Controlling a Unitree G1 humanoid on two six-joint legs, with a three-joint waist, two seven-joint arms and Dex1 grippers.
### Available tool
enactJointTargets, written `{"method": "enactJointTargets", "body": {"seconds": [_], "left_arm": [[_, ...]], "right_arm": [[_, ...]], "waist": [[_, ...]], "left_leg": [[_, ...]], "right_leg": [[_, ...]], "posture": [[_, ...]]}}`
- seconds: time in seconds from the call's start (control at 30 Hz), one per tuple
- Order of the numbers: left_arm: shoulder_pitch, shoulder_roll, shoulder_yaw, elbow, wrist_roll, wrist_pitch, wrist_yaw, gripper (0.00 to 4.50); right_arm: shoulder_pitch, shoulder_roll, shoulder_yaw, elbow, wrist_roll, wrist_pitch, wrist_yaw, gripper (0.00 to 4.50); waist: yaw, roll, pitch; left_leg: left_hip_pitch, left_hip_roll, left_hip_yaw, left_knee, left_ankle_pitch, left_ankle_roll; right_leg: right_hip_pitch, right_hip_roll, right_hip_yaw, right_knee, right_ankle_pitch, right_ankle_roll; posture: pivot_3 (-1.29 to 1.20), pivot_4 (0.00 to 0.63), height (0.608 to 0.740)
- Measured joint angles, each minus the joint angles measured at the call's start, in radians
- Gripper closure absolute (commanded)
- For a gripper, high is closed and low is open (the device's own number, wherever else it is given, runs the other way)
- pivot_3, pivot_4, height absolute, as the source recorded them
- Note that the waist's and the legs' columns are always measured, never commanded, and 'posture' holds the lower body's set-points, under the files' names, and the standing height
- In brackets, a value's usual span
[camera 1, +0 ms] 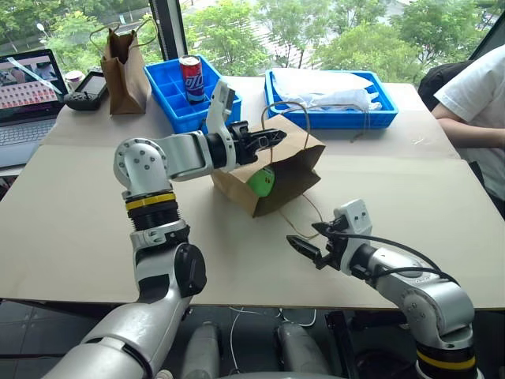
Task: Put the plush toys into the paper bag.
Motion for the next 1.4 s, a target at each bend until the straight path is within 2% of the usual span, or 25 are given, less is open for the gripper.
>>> {"method": "enactJointTargets", "body": {"seconds": [0.17,0.27,0.43,0.63,0.87,1.1,1.27,1.4], "left_arm": [[0.0,-0.005,-0.006,0.006,-0.003,-0.002,-0.002,4.5],[-0.002,-0.006,-0.014,0.016,-0.005,-0.006,-0.007,4.5],[-0.002,0.003,-0.015,0.02,-0.007,-0.02,-0.007,4.5],[-0.002,0.016,-0.019,0.021,-0.008,-0.032,-0.008,4.5],[-0.064,0.092,-0.042,0.072,-0.007,-0.105,-0.051,4.5],[-0.082,0.188,-0.096,0.146,0.031,-0.208,-0.115,4.5],[-0.066,0.218,-0.124,0.137,0.036,-0.233,-0.137,4.5],[0.017,0.259,-0.172,0.108,0.045,-0.234,-0.164,4.5]], "right_arm": [[-0.035,-0.028,0.173,0.123,-0.149,-0.129,0.001,0.04],[-0.094,-0.011,0.226,0.213,-0.23,-0.215,-0.016,0.78],[-0.121,0.013,0.244,0.267,-0.27,-0.28,-0.01,2.5],[-0.184,0.051,0.152,0.274,-0.219,-0.318,0.031,4.46],[-0.358,-0.026,0.052,0.268,-0.178,-0.306,0.093,4.46],[-0.568,-0.077,0.021,0.233,-0.098,-0.212,0.141,4.46],[-0.636,-0.093,0.024,0.163,-0.021,-0.114,0.172,4.46],[-0.634,-0.121,0.041,0.111,0.061,-0.008,0.205,4.46]], "waist": [[-0.001,0.0,0.0],[-0.002,0.0,0.0],[0.0,0.0,0.0],[0.001,0.0,0.0],[0.0,0.0,0.0],[0.0,0.001,0.001],[0.002,0.001,0.001],[0.001,0.001,0.001]], "left_leg": [[0.0,0.0,0.0,0.0,0.0,0.0],[0.001,0.0,0.0,0.0,0.0,0.0],[0.0,0.0,0.0,0.0,0.0,0.0],[0.0,0.0,0.0,0.0,0.0,-0.001],[0.0,0.0,0.0,0.0,0.0,-0.001],[-0.001,0.0,-0.001,0.0,0.0,-0.001],[-0.001,0.0,-0.001,0.0,0.0,0.0],[-0.001,0.0,-0.001,0.0,0.0,0.0]], "right_leg": [[0.0,0.0,0.0,0.0,0.0,0.0],[0.0,0.0,0.0,0.001,0.0,0.0],[0.0,0.0,0.0,0.0,0.0,0.0],[0.0,0.0,0.0,0.001,0.0,0.0],[-0.001,0.0,0.0,0.0,0.0,0.0],[-0.001,0.0,0.0,0.0,0.0,0.0],[-0.001,0.0,-0.001,0.0,0.0,0.0],[-0.001,0.0,-0.001,0.001,0.0,0.0]], "posture": [[0.0,0.15,0.715],[0.0,0.15,0.715],[0.0,0.15,0.715],[0.0,0.15,0.715],[0.0,0.15,0.715],[0.0,0.15,0.715],[0.0,0.15,0.715],[0.0,0.15,0.715]]}}
